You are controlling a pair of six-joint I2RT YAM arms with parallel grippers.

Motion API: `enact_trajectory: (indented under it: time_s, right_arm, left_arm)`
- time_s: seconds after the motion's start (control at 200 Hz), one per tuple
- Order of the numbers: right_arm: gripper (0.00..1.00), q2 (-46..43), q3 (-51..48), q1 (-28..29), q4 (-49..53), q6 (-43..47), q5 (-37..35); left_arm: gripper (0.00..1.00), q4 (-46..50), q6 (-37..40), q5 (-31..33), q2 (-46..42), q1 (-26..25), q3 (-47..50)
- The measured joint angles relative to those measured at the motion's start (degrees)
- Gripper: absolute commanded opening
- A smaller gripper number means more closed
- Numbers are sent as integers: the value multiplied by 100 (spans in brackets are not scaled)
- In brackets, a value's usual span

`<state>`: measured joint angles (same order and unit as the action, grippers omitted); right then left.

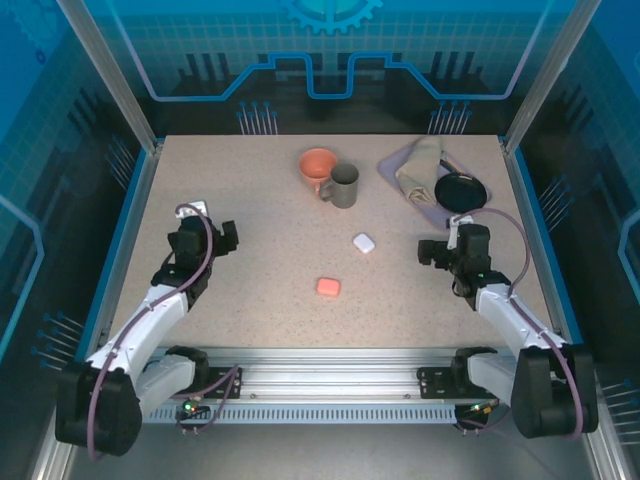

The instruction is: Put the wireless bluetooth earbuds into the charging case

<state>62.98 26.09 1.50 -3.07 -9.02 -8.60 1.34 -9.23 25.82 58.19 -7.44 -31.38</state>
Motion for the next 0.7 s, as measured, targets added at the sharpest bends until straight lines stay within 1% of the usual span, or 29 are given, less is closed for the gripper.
enact_trajectory:
  time_s: [0.175, 0.325, 0.435, 0.63, 0.7]
  right_arm:
    - [100, 765, -120, -144, -1517, 96, 177]
    - [100, 1322, -190, -157, -2476, 197, 334]
    - [100, 1606, -195, -225, -2979, 245, 472]
    - [100, 1823, -195, -225, -3436, 446, 763]
    - [100, 2111, -203, -181, -3823, 564, 826]
  left_arm:
    - [99, -946, 177, -20, 319, 236, 708]
    - [99, -1869, 376, -313, 592, 439, 1207]
    - [99, -2483, 590, -640, 831, 498, 1300]
    - [99, -3646, 761, -1298, 1239, 651, 1388]
    - [99, -3991, 772, -1574, 1475, 697, 1390]
